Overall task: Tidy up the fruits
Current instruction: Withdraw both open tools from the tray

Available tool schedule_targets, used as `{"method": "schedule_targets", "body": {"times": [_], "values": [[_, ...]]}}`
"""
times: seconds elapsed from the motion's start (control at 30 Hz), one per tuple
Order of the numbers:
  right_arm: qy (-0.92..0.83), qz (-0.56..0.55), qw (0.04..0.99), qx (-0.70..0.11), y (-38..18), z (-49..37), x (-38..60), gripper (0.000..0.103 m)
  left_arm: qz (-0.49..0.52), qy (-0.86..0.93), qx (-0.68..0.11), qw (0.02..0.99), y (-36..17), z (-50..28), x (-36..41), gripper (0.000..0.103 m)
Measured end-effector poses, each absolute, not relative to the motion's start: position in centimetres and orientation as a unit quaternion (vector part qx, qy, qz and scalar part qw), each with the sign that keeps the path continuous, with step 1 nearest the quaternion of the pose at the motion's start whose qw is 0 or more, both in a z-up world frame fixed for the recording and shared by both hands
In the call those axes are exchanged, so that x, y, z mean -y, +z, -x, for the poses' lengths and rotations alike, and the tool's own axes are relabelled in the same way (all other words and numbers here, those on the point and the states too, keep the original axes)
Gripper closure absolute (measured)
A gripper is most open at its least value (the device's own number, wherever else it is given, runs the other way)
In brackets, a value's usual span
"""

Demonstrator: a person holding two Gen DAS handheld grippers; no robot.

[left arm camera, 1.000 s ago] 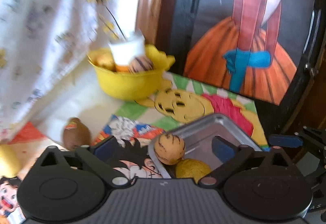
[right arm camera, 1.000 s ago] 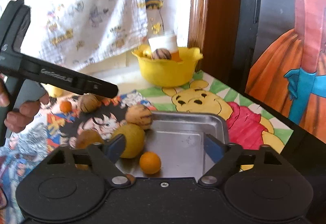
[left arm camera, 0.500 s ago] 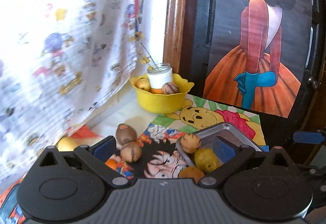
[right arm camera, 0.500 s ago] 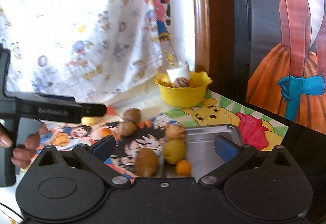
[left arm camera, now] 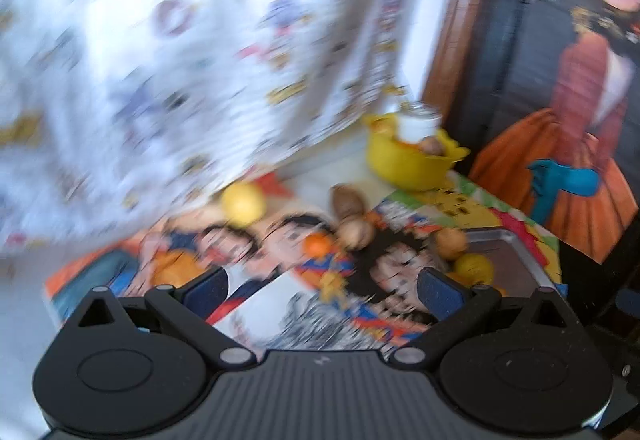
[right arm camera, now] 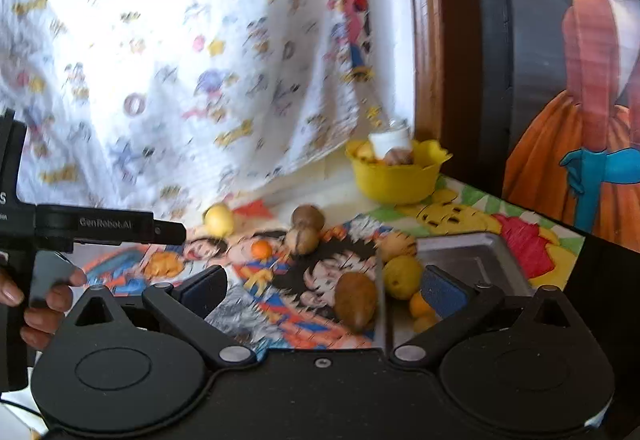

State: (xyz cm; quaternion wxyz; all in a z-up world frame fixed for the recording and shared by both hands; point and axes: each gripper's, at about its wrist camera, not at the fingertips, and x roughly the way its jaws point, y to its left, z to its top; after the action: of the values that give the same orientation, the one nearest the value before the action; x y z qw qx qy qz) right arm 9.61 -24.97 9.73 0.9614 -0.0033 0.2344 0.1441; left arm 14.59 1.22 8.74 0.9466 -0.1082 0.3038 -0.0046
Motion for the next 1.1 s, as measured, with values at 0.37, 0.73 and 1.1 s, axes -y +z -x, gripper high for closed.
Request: {"method": "schedule_targets", "body": {"times": [0.37,0.73,1.1], "values": [[0.159,0.005,0.949,-0.272,7.4,-9.0,21.7,0.000,0.101,0.056,-0.342,0.933,6.0,-13.1,-4.7,0.000],[0.164,0.010,0.942,-0.292,5.4,-9.9,20.3,0.001,0.045,0.030,-0.341,0.939,5.7,-14.9,-4.3,0.000],[0.163,0.062,0.941,-0.291,4.1,-13.5,20.2,0.001,-0.030,-0.028,-0.328,0.944,5.3,-19.0,-2.6,0.000]]}}
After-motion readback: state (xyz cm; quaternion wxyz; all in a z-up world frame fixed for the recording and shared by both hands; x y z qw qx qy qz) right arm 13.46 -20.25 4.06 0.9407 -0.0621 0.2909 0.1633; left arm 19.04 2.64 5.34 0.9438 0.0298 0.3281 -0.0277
